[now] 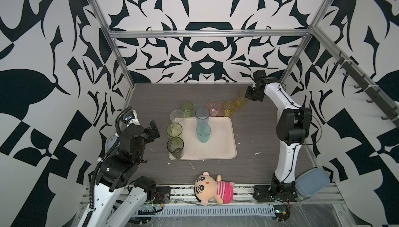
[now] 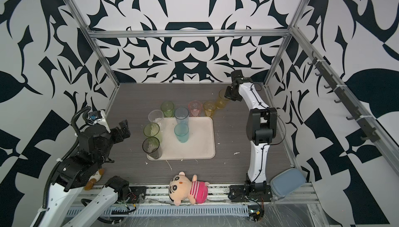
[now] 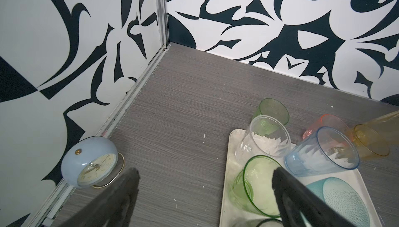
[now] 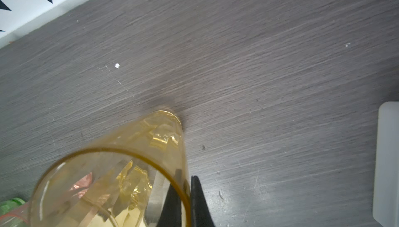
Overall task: Place the glasses into the tray
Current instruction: Pick up the glass from the top-right of the table, then place the glass on the tray.
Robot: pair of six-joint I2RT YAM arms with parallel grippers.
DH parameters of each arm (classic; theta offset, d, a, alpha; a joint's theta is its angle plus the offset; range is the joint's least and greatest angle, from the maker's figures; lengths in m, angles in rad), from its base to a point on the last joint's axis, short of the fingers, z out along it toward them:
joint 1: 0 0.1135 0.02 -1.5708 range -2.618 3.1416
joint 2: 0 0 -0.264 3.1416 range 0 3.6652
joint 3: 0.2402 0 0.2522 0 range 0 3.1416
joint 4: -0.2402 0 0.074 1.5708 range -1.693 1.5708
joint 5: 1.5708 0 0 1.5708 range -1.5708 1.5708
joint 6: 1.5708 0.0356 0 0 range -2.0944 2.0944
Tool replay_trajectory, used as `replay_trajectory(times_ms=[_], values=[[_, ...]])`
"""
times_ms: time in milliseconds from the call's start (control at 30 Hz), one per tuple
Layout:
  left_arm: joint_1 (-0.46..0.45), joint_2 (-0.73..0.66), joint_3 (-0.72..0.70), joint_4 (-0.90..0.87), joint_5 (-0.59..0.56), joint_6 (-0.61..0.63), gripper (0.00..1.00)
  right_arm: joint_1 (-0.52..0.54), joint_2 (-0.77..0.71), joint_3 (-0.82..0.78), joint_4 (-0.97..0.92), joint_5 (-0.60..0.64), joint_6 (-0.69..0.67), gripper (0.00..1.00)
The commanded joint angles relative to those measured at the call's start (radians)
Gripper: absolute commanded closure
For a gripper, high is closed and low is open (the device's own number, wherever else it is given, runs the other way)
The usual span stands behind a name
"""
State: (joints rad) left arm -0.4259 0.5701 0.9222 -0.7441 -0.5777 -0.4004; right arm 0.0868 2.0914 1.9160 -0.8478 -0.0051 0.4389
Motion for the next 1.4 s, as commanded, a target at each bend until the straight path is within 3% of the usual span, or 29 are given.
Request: replay_trajectory(times_ms=[0,300,500,933,1367], values=[[-0.002,-0.012,-0.014,0.004,0.001,-0.012,0.00,0.007,-0.069,0.073,-0.088,0.058,-0.020,1.00],[-0.003,-0.012,-0.014,0.006,0.004,-0.015,0.00,0.048,-0.183,0.079,-0.210,0.119,-0.040,1.00],[-0.003,-0.015,-0.016,0.009,0.009,-0.017,0.00,0.091,-0.312,-0.001,-0.221,0.138,-0.035,1.00],[-0.002,-0.021,-0.017,0.012,0.025,-0.020,0.00,0.254,-0.551,-0.142,-0.274,0.189,-0.039,1.00],[-0.003,-0.021,-0.020,0.014,0.036,-0.021,0.00,0.476,-0.675,-0.334,-0.275,0.188,-0.019,1.00]])
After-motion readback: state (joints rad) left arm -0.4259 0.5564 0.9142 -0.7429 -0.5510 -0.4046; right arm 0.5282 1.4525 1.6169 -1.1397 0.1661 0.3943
